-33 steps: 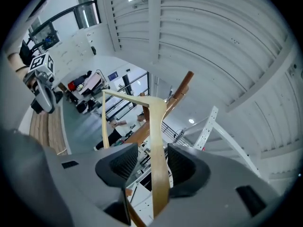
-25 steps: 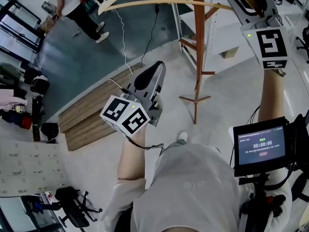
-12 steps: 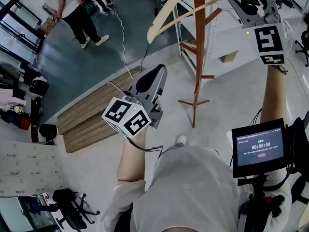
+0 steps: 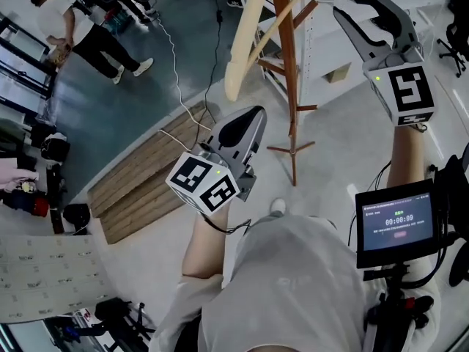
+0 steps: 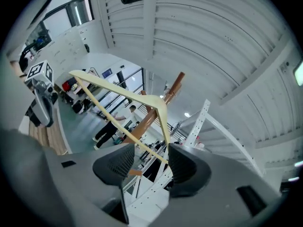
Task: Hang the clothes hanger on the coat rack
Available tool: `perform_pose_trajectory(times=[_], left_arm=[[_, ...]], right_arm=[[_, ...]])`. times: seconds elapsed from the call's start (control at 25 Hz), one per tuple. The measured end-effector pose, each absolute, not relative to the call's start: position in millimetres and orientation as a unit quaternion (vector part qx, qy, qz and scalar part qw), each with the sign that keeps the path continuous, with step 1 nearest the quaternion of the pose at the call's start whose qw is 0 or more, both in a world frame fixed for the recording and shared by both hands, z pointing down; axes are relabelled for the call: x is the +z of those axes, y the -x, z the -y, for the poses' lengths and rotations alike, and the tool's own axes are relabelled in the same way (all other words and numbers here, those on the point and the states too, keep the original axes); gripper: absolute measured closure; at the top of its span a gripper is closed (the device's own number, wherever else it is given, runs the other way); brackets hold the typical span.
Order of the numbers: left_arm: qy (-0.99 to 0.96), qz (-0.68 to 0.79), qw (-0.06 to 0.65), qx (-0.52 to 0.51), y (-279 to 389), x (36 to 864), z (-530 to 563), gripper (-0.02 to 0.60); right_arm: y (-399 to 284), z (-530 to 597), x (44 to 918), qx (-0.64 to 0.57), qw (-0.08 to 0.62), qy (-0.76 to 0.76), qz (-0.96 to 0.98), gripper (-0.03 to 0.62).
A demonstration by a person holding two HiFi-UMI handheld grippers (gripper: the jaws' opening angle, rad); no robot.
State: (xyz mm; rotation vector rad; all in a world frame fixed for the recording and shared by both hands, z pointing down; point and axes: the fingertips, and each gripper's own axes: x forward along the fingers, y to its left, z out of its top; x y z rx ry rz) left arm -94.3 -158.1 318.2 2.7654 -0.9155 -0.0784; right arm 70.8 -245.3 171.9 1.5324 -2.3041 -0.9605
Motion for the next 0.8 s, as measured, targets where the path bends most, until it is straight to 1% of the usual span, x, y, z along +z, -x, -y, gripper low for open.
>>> perform_pose_trajectory(times=[0.32,0.52,0.8], left_arm=[[-0.966,0.209,0.154,-0.012,29.3,350.6,166.5,0.577],[-0.977,0.109,0.181,-0.005,-33.5,348.2,130.7,0.577],[-0.973,0.016,0.227,0.019,-118.8,393.6,105.1,0.577]], right_arm=[[-103.7,221.6,237.7,-0.220,0.067,-0.553,0.801,0.365],[-154.7,136.4,252.4,-0.152,0.056,-0.619,0.768,0.365],[-221.3,66.3,311.0,-0.082,0.043,-0.694,0.714,0.367]])
